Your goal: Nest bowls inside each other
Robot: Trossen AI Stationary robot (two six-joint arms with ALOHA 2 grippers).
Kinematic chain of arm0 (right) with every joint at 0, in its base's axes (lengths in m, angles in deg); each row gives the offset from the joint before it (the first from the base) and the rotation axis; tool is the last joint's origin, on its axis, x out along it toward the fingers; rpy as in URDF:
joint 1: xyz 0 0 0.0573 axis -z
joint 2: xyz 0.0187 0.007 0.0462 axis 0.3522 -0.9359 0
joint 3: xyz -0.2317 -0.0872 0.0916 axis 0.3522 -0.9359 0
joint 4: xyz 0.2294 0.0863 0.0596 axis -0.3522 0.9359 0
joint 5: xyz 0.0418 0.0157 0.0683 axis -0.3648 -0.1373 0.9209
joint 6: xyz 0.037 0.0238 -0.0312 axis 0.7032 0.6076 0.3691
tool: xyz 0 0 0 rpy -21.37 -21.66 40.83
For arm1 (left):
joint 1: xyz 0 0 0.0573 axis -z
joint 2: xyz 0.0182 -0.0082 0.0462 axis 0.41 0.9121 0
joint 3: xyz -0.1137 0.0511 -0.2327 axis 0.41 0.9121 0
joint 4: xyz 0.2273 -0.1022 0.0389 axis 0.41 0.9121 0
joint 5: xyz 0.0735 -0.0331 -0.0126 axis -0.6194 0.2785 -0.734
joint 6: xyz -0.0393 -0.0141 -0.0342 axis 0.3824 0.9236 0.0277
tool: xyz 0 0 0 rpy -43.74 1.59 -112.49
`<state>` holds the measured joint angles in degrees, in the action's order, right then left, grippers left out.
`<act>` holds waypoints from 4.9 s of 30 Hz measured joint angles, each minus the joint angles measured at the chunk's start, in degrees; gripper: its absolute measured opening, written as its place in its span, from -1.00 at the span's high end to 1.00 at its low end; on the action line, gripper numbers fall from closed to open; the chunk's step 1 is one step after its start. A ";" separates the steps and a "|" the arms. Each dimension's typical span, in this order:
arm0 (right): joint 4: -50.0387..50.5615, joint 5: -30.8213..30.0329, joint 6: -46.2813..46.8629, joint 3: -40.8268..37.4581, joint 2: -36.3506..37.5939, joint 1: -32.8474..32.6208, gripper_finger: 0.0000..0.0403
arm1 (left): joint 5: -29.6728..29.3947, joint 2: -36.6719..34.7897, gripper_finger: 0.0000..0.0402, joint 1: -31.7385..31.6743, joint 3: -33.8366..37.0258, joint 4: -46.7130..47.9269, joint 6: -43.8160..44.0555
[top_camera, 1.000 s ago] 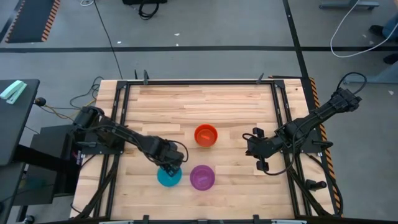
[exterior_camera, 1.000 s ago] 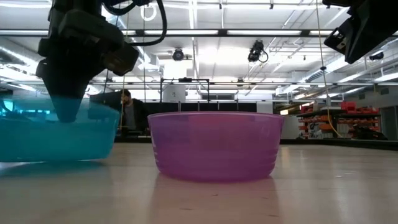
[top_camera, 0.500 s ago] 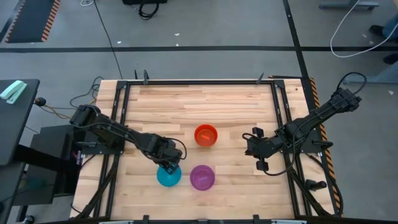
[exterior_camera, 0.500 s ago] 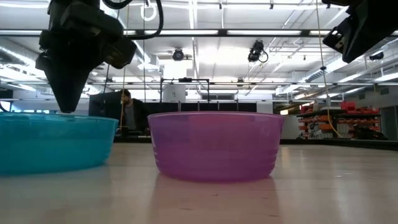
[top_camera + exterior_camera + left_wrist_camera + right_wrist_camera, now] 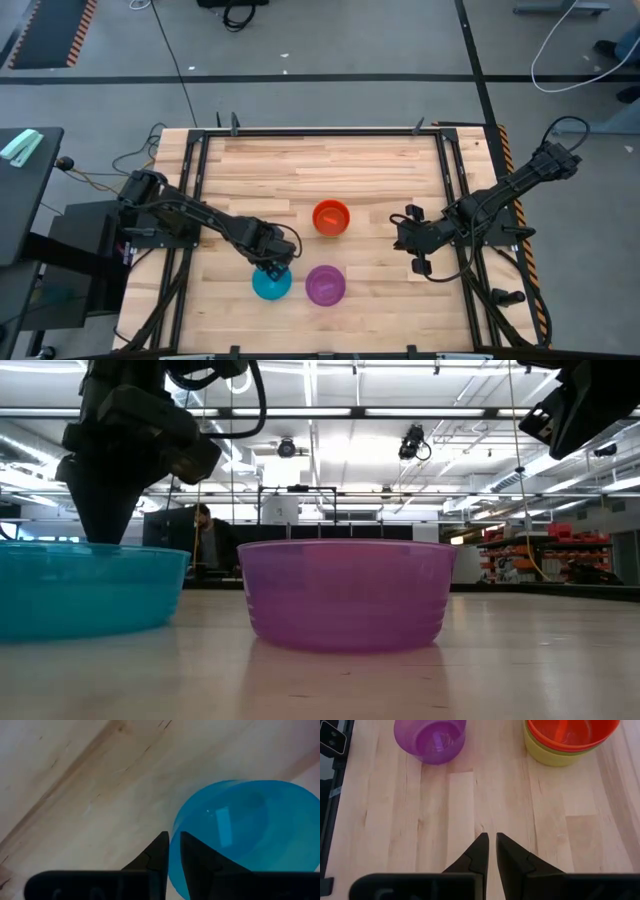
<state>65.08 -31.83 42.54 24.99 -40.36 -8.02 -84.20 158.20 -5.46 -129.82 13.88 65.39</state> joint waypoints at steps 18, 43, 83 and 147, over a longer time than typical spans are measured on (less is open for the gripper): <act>0.01 0.02 0.01 0.00 0.00 -0.04 0.78 | 2.62 0.38 0.74 -0.63 6.93 -10.00 0.17; -0.03 -0.61 0.04 0.00 -0.33 -0.04 0.78 | 0.26 -2.26 0.96 -5.53 1.81 -4.06 -8.07; -0.29 -0.62 1.56 -0.07 -5.35 -0.04 0.88 | 1.67 7.24 0.97 -30.24 -23.85 -6.17 -35.46; -1.56 -3.15 0.93 -0.09 -5.35 0.02 0.94 | 8.35 16.19 0.97 -30.40 -23.85 -0.44 -30.94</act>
<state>63.51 -34.97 43.46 24.90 -45.71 -8.00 -75.85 174.39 -35.87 -153.67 13.44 34.45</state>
